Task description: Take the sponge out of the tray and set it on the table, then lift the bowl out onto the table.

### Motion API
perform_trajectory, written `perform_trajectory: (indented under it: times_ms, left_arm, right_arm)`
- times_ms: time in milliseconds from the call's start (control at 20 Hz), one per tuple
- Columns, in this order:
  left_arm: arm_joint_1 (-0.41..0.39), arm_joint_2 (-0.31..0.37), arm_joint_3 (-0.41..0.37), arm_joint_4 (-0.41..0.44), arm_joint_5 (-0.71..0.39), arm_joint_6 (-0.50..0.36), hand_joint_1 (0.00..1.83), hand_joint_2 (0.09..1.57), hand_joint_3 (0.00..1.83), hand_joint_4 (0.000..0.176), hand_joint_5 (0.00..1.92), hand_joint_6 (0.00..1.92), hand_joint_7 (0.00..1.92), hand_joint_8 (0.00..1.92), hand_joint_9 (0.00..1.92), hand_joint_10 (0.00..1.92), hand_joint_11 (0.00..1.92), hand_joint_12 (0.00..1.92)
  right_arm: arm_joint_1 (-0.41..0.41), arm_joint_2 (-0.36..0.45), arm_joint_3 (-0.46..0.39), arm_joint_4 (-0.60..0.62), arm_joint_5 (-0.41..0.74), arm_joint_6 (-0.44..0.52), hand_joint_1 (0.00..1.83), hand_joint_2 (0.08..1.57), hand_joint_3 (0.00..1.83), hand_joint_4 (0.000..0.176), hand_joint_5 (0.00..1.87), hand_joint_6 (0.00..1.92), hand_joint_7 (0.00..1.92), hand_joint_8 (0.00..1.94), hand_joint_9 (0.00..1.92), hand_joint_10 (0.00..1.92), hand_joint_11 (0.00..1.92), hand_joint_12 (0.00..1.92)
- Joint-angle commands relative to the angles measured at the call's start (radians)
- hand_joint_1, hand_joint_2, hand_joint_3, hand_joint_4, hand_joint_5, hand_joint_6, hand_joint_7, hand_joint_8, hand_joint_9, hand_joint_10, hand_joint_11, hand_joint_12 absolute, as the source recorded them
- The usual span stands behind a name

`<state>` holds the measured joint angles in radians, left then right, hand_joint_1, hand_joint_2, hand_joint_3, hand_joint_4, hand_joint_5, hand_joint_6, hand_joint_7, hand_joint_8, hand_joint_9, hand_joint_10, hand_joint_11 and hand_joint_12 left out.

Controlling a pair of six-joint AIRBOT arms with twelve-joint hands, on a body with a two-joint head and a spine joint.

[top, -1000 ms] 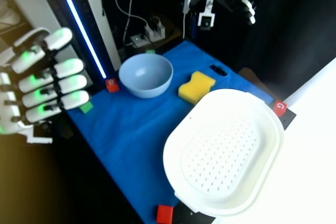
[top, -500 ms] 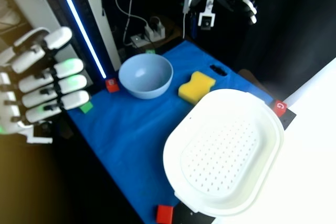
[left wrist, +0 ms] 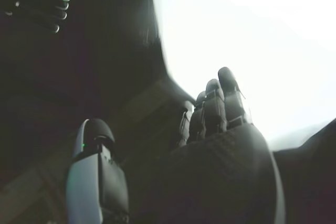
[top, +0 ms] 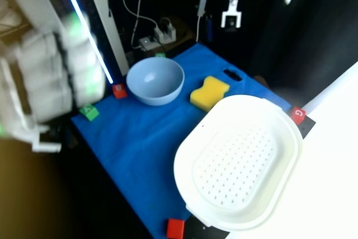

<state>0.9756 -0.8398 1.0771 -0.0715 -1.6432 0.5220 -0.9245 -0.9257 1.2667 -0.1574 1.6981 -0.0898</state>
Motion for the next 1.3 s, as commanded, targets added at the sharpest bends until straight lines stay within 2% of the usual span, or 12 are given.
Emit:
perform_trajectory:
  times_ms: [0,250,300,350,400,650,700,900,1000,1050,1100,1250]
  left_arm:
    - [-0.014,-0.006,-0.001,-0.017,-0.089,0.004,0.22,1.17,0.00,0.066,0.33,0.02,0.27,0.00,0.26,0.00,0.01,0.66]
    - [-0.011,-0.019,-0.053,-0.075,-0.090,-0.073,0.56,1.25,0.01,0.000,0.70,0.28,0.72,0.20,0.71,0.33,0.15,1.11]
    - [-0.011,-0.033,-0.060,-0.085,-0.090,-0.099,0.46,1.31,0.01,0.000,0.71,0.37,0.76,0.37,0.67,0.63,0.30,1.13]
    - [-0.013,-0.041,-0.064,-0.096,-0.090,-0.109,0.81,1.30,0.00,0.017,0.68,1.24,0.77,0.62,0.62,0.94,0.33,1.23]
    - [-0.015,-0.065,-0.061,-0.120,-0.090,-0.141,0.65,1.43,0.00,0.151,0.44,1.77,0.56,1.07,0.51,1.28,0.33,1.50]
    - [-0.036,-0.135,-0.052,-0.158,-0.090,-0.187,0.55,1.48,0.00,0.176,0.36,1.89,0.38,1.52,0.41,1.41,0.12,1.02]
    - [-0.047,-0.140,-0.045,-0.158,-0.090,-0.188,0.25,1.45,0.00,0.009,0.35,1.52,0.43,1.39,0.40,1.34,0.07,1.05]
    - [-0.057,-0.154,-0.038,-0.159,-0.090,-0.194,0.24,1.37,0.00,0.000,0.44,1.15,0.48,1.17,0.40,1.37,0.06,1.45]
    - [-0.057,-0.159,-0.038,-0.161,-0.090,-0.200,0.29,1.34,0.00,0.000,0.53,1.28,0.58,1.23,0.50,1.46,0.18,1.66]
    - [-0.058,-0.161,-0.038,-0.163,-0.090,-0.200,0.30,1.34,0.00,0.000,0.58,1.35,0.62,1.24,0.54,1.49,0.20,1.72]
    - [-0.061,-0.163,-0.037,-0.164,-0.090,-0.200,0.31,1.32,0.00,0.000,0.59,1.33,0.63,1.27,0.53,1.53,0.15,1.74]
    - [-0.063,-0.164,-0.036,-0.165,-0.090,-0.201,0.39,1.24,0.00,0.000,0.62,1.41,0.69,1.47,0.57,1.67,0.13,1.77]
  right_arm:
    - [0.009,0.002,-0.017,0.010,0.066,-0.037,0.53,1.03,0.00,0.082,0.91,0.14,0.75,0.02,0.52,0.02,0.40,0.13]
    - [0.009,0.020,-0.080,0.044,0.066,0.046,0.70,1.13,0.00,0.000,0.95,0.07,0.75,0.03,0.59,0.01,0.37,0.11]
    - [0.009,-0.009,-0.075,0.064,0.066,0.089,0.95,1.12,0.00,0.092,0.96,0.82,0.89,0.04,0.73,0.01,0.39,0.07]
    - [0.009,-0.027,-0.077,0.089,0.066,0.097,1.02,1.13,0.00,0.061,0.95,1.00,0.94,0.04,0.81,0.03,0.44,0.08]
    - [0.011,-0.056,-0.078,0.126,0.066,0.100,1.02,1.13,0.01,0.111,0.94,1.03,1.00,0.02,0.90,0.04,0.52,0.12]
    - [0.037,-0.134,-0.071,0.150,0.067,0.140,0.60,1.39,0.01,0.166,0.42,1.62,0.85,0.00,0.84,0.10,0.35,0.90]
    - [0.059,-0.148,-0.062,0.150,0.067,0.143,0.41,1.33,0.00,0.092,0.45,0.95,0.82,0.01,0.76,0.08,0.22,0.95]
    - [0.076,-0.166,-0.054,0.150,0.067,0.146,0.71,1.35,0.06,0.176,0.51,1.66,0.90,0.04,0.73,0.44,0.24,1.34]
    - [0.076,-0.166,-0.054,0.150,0.067,0.149,0.44,1.26,0.00,0.029,0.52,0.64,0.88,0.05,0.61,0.72,0.25,1.37]
    - [0.076,-0.166,-0.054,0.150,0.067,0.149,0.75,1.29,0.00,0.147,0.62,1.30,0.92,0.03,0.75,0.42,0.36,1.06]
    - [0.076,-0.166,-0.053,0.150,0.067,0.149,0.59,1.24,0.00,0.046,0.65,0.84,0.98,0.02,0.87,0.34,0.47,1.08]
    - [0.076,-0.171,-0.052,0.151,0.067,0.149,0.52,1.18,0.00,0.000,0.77,0.64,1.04,0.06,0.79,0.75,0.48,1.36]
